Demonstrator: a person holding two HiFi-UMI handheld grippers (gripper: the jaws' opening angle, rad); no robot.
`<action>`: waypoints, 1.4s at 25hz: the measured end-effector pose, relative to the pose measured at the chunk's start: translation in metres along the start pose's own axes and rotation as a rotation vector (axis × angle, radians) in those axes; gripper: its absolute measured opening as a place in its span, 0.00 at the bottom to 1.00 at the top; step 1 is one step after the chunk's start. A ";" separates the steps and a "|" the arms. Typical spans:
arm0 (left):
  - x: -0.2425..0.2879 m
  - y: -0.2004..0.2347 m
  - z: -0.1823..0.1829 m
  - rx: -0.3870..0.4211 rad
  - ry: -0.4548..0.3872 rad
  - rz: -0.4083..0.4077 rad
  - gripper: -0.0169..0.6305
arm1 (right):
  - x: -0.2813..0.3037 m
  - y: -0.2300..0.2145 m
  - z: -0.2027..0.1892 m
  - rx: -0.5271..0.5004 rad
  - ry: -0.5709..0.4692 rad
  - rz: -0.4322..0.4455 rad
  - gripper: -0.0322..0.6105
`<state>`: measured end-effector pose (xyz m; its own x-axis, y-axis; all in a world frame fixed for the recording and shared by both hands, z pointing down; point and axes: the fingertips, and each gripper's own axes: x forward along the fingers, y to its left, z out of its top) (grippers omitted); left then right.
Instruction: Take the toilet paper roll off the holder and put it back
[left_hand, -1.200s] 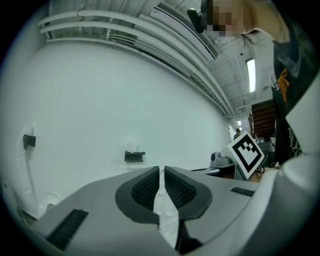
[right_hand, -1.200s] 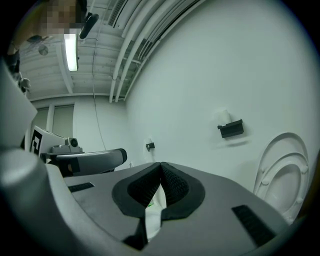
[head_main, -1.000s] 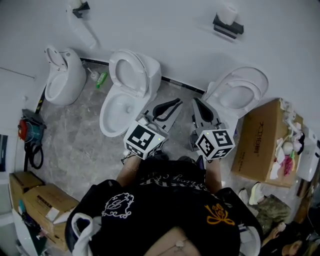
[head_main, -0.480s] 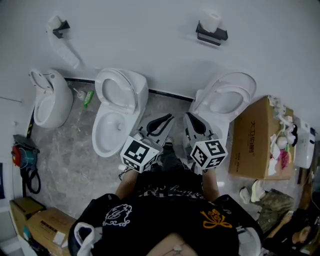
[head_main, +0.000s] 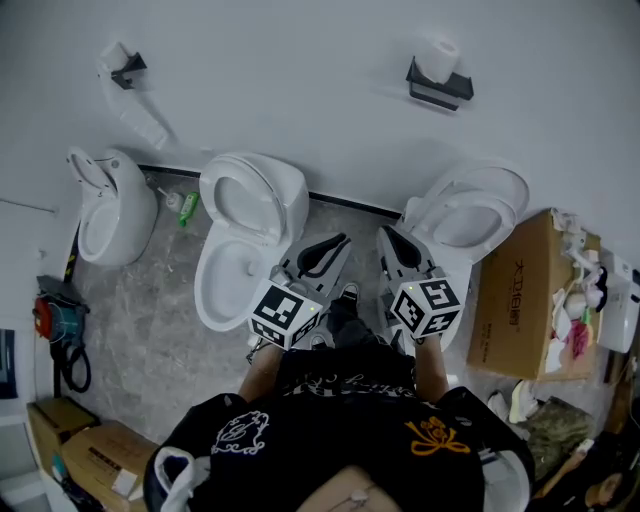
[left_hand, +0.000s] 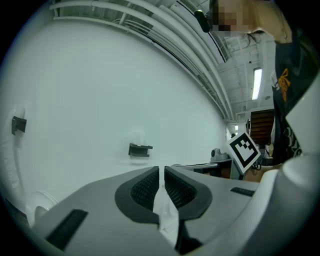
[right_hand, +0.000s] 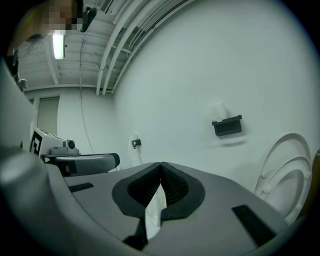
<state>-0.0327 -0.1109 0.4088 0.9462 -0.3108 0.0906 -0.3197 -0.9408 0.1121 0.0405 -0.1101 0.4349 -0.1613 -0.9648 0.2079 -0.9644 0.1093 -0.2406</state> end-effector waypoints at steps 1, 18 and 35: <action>0.008 0.006 0.002 0.004 -0.001 0.001 0.09 | 0.007 -0.007 0.004 0.000 -0.007 0.000 0.07; 0.179 0.079 0.061 0.065 -0.039 -0.008 0.09 | 0.093 -0.183 0.129 -0.146 -0.137 -0.082 0.07; 0.224 0.115 0.065 0.107 -0.021 0.049 0.09 | 0.175 -0.274 0.220 -0.320 -0.186 -0.147 0.28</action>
<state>0.1453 -0.2978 0.3777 0.9308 -0.3583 0.0722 -0.3594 -0.9332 0.0018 0.3222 -0.3619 0.3283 -0.0041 -0.9994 0.0354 -0.9957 0.0074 0.0924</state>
